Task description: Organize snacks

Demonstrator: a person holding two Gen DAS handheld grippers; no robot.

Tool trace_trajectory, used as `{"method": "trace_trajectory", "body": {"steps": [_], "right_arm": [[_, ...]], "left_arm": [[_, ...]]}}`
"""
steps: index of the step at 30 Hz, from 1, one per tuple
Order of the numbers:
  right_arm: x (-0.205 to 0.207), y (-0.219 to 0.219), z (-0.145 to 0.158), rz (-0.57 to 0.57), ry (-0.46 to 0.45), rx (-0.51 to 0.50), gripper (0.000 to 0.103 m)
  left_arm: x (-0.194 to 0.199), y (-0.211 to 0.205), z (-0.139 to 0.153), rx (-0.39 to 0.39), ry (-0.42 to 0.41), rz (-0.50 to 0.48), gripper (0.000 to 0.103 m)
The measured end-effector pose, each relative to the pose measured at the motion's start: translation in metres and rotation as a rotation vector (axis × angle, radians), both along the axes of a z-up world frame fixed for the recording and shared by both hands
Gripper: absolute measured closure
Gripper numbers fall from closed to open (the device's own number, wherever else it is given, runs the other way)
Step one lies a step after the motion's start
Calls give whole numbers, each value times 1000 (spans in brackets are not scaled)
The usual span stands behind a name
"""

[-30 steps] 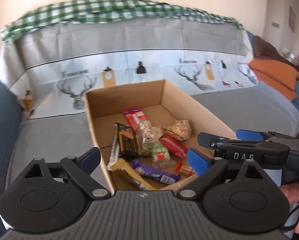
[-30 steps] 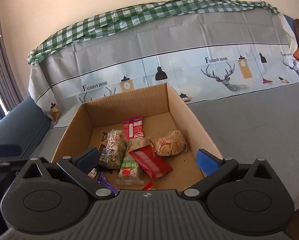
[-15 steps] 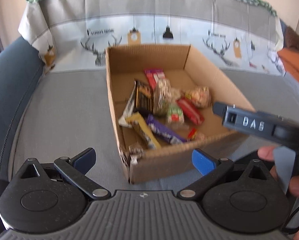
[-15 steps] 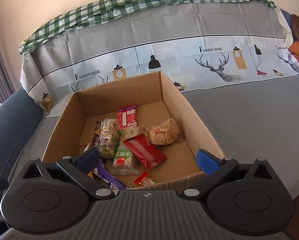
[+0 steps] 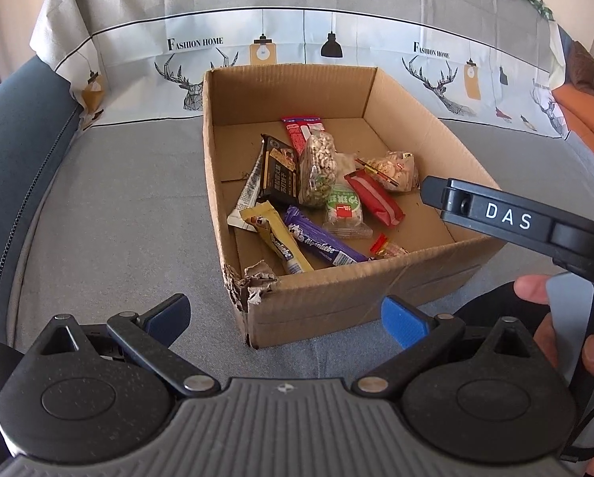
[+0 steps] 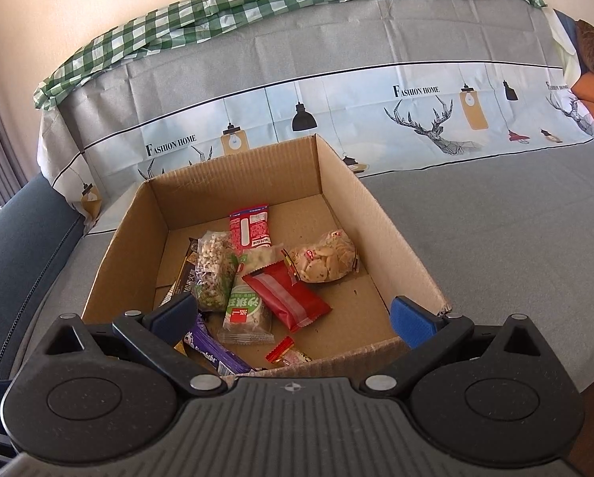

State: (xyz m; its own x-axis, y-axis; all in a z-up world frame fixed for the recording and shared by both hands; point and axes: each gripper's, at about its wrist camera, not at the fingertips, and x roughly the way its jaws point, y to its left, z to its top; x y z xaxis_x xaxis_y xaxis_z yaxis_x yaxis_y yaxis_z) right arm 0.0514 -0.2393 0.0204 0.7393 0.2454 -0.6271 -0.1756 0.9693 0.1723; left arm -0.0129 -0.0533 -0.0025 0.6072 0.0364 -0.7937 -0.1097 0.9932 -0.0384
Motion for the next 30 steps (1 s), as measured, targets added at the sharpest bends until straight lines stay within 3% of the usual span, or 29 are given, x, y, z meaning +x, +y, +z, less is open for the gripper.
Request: {"method": "trace_trajectory", "body": {"steps": [30], "right_arm": [[2, -4, -1, -11, 12, -11, 1]], "left_arm": [[11, -5, -2, -30, -39, -44, 1]]}}
